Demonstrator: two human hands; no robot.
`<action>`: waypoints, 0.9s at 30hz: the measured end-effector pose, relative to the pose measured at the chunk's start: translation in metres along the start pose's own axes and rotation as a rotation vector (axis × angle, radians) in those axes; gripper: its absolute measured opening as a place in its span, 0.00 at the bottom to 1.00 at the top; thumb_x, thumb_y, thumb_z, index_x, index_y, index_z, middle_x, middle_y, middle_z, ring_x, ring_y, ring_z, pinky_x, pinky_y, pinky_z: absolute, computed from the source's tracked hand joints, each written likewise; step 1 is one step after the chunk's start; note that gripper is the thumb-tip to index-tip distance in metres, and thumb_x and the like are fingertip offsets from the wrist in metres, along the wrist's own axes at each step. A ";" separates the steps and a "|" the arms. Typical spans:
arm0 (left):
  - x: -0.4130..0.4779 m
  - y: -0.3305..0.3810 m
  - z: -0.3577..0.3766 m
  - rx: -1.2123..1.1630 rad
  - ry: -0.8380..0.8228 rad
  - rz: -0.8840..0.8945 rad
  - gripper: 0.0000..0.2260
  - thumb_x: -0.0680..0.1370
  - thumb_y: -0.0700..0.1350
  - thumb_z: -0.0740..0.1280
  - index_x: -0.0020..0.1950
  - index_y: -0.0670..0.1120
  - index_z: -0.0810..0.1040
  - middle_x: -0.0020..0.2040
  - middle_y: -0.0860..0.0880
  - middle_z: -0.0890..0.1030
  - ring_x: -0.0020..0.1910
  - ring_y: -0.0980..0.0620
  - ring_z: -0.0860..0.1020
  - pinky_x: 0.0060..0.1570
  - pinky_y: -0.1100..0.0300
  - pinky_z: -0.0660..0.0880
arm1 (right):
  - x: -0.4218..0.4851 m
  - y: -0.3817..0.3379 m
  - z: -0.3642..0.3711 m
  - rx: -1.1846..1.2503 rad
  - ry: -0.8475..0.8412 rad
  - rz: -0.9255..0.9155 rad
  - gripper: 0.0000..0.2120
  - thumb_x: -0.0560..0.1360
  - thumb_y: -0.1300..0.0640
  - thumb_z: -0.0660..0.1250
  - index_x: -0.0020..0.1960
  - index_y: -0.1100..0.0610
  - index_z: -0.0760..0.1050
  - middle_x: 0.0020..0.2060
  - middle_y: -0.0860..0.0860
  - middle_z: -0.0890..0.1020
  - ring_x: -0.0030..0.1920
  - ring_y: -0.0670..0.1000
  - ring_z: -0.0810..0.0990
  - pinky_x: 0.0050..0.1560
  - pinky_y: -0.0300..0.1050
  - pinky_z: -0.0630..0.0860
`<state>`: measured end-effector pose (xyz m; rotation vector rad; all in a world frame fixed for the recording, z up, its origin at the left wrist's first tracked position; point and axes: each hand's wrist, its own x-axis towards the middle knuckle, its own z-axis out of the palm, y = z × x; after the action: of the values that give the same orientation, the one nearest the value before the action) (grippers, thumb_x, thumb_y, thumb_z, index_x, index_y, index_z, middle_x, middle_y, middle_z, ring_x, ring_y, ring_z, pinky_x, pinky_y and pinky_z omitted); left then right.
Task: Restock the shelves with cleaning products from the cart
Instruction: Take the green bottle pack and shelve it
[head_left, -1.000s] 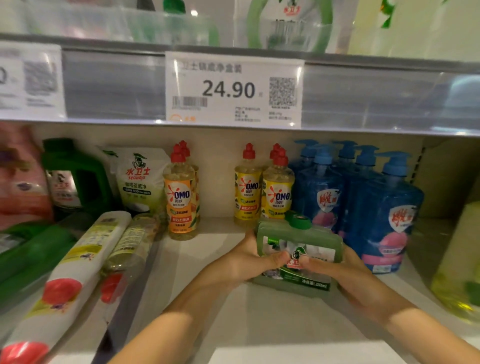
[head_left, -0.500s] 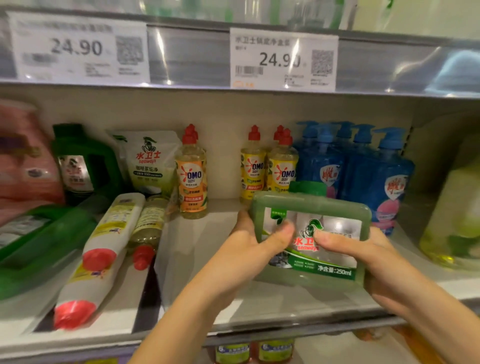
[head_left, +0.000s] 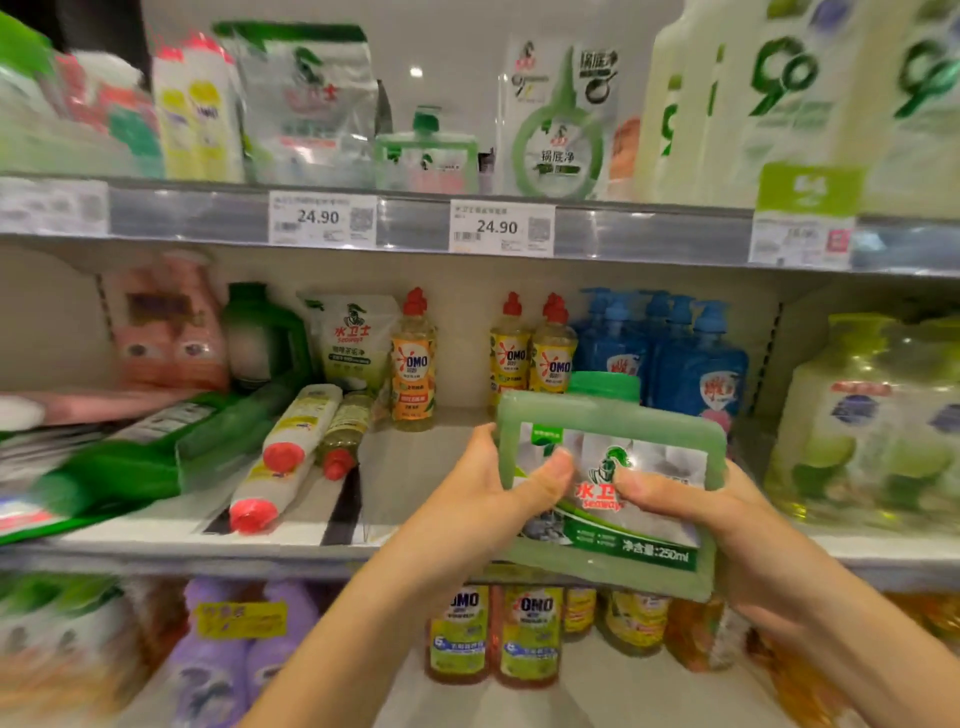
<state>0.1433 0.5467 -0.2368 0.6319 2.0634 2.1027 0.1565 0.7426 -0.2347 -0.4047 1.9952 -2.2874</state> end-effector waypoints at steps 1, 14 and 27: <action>-0.008 0.006 0.006 0.002 -0.003 -0.003 0.17 0.76 0.53 0.67 0.63 0.54 0.68 0.53 0.57 0.83 0.50 0.60 0.82 0.43 0.68 0.78 | -0.009 -0.004 0.000 0.004 -0.006 -0.005 0.26 0.60 0.55 0.80 0.58 0.51 0.80 0.53 0.58 0.84 0.52 0.60 0.84 0.41 0.51 0.82; -0.064 0.075 0.026 0.115 0.053 0.156 0.19 0.75 0.56 0.66 0.63 0.55 0.68 0.50 0.64 0.81 0.48 0.68 0.80 0.39 0.77 0.73 | -0.062 -0.068 0.025 0.047 -0.192 -0.126 0.29 0.61 0.55 0.79 0.61 0.55 0.79 0.56 0.61 0.82 0.56 0.64 0.81 0.53 0.60 0.79; -0.045 0.123 -0.066 0.239 0.088 0.335 0.21 0.72 0.61 0.66 0.63 0.55 0.70 0.52 0.63 0.82 0.50 0.69 0.78 0.39 0.80 0.71 | 0.001 -0.110 0.097 -0.132 -0.196 -0.339 0.24 0.61 0.53 0.78 0.57 0.52 0.82 0.53 0.58 0.84 0.52 0.59 0.84 0.45 0.46 0.81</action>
<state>0.1832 0.4615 -0.1245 0.9982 2.4283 2.0925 0.1923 0.6655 -0.1154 -1.0067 2.1171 -2.1865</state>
